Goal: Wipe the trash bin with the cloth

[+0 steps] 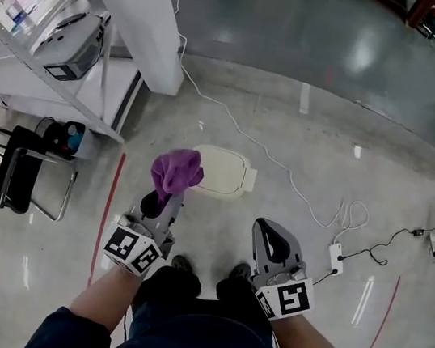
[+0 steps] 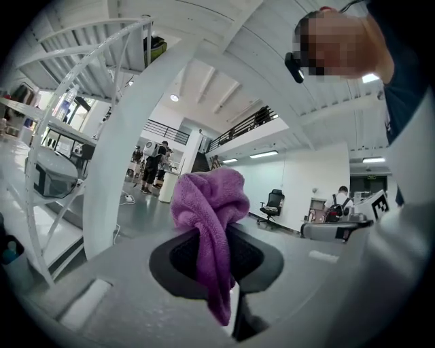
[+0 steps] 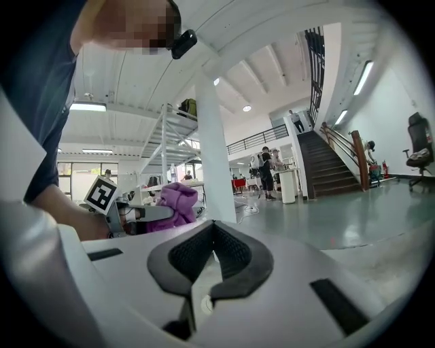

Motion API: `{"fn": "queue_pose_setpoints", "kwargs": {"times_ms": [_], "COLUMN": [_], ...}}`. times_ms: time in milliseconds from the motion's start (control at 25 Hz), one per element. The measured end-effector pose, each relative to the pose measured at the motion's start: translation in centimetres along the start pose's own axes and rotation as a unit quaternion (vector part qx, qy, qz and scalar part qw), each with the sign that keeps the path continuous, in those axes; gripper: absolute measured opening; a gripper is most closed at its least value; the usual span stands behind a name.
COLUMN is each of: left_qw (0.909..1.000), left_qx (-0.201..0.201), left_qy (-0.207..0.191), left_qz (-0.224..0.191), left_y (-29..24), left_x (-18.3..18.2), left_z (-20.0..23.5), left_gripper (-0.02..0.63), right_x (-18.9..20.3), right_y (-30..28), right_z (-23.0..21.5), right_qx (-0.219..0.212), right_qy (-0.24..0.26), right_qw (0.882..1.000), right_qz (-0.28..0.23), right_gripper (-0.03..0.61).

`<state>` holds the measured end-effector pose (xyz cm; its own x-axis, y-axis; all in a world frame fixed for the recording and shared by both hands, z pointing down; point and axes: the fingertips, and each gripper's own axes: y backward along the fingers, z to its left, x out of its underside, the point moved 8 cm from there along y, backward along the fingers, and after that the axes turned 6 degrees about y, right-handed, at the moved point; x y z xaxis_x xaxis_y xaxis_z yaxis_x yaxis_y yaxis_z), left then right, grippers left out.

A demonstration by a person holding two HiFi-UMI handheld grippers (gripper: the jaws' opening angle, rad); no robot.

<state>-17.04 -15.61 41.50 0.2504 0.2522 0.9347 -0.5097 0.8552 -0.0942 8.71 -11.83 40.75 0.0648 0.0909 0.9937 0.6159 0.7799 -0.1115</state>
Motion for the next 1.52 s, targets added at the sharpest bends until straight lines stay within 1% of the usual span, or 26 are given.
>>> {"fn": "queue_pose_setpoints", "kwargs": {"times_ms": [80,240,480,720,920,1160,1360,1440,1520], "left_qw": [1.0000,0.9998,0.9995,0.9986,0.9970,0.9937,0.9906,0.9871,0.9803], "left_qx": [-0.006,-0.013,-0.026,-0.033,-0.034,-0.034,-0.039,-0.043,-0.045], "left_qy": [0.002,-0.006,-0.017,-0.035,-0.064,-0.101,-0.124,-0.144,-0.176], "left_qz": [0.006,0.013,0.010,0.023,0.025,0.033,0.044,0.056,0.078], "left_y": [-0.8,-2.4,-4.8,-7.7,-9.7,-11.8,-13.4,-14.2,-15.3], "left_x": [1.9,5.8,11.8,17.1,20.6,25.4,28.1,28.8,29.6], "left_z": [1.7,4.8,8.8,12.2,15.0,18.0,20.0,20.6,21.4], "left_gripper": [0.054,0.053,0.054,0.053,0.054,0.054,0.053,0.054,0.054], "right_x": [1.9,6.3,13.6,19.3,23.8,29.7,32.5,33.1,33.6], "right_y": [-0.4,-1.3,-3.5,-5.9,-7.5,-8.8,-9.3,-9.3,-9.2], "right_z": [-0.6,-1.3,-0.9,-1.7,-2.6,-2.5,-2.4,-2.4,-2.4], "right_qx": [0.007,0.016,0.003,-0.003,0.007,0.010,0.010,0.010,0.009], "right_qy": [0.003,-0.002,-0.006,-0.012,-0.003,0.000,0.012,0.015,0.020], "right_qw": [1.000,1.000,1.000,1.000,0.998,0.997,0.996,0.995,0.995], "right_qz": [0.001,0.002,-0.003,-0.023,-0.055,-0.076,-0.092,-0.096,-0.101], "right_gripper": [0.009,0.011,0.009,0.009,0.010,0.010,0.009,0.010,0.009]}}
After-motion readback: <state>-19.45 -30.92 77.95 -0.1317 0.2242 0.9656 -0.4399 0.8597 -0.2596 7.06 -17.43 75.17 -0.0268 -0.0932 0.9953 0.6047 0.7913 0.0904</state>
